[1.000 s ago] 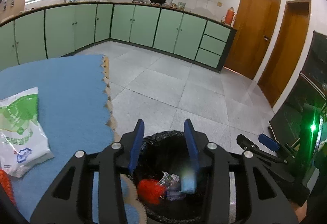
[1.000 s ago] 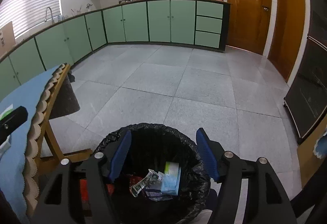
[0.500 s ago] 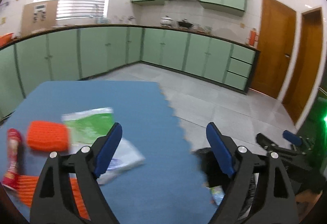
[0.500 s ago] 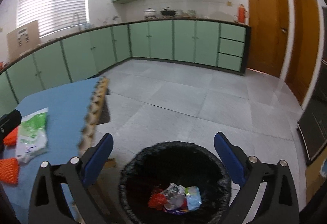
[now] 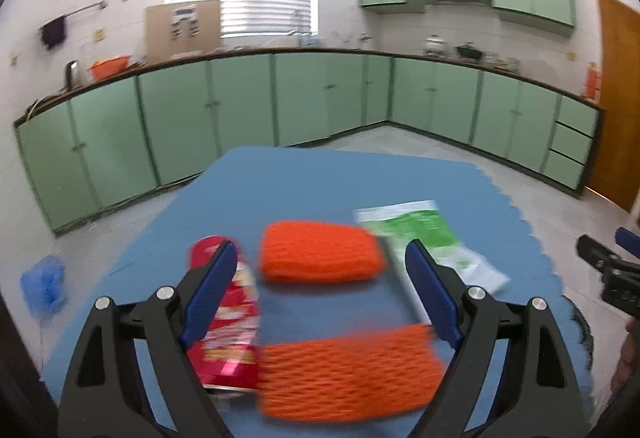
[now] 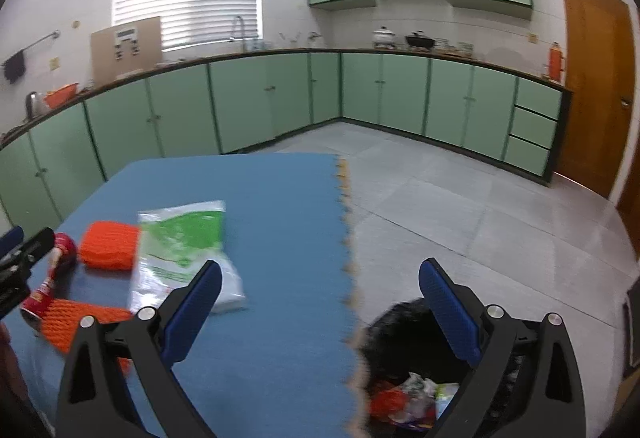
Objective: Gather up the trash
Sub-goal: 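Grasp the red can with the left gripper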
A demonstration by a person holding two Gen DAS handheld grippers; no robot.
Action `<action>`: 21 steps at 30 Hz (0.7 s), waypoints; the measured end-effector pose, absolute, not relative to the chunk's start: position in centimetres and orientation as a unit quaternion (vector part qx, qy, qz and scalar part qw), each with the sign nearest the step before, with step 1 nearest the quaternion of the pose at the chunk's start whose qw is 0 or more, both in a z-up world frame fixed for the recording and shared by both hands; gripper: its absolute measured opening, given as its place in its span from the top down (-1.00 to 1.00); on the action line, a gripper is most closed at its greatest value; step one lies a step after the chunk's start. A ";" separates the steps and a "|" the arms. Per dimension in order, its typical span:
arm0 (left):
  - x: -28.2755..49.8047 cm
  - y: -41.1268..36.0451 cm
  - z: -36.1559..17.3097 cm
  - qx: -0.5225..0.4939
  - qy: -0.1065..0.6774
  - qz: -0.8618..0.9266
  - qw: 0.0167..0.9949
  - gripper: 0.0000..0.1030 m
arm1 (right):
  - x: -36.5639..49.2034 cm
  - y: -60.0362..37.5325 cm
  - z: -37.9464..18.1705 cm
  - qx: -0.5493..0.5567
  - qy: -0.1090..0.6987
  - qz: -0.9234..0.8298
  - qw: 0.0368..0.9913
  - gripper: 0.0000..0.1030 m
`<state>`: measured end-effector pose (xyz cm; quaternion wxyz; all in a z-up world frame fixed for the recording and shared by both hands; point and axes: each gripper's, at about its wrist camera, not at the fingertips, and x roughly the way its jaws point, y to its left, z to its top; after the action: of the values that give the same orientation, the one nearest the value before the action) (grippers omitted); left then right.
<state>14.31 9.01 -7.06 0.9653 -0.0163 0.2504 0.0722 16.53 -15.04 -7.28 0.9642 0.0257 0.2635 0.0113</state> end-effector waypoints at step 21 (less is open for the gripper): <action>17.3 15.0 -12.5 -0.055 0.339 0.120 0.932 -0.45 | 19.4 -8.7 -8.7 0.019 0.277 0.062 0.959 -0.88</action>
<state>17.29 14.99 -12.45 0.9317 -0.0546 0.3387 0.1198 19.44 -8.66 -8.74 0.9588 0.0185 0.2767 0.0616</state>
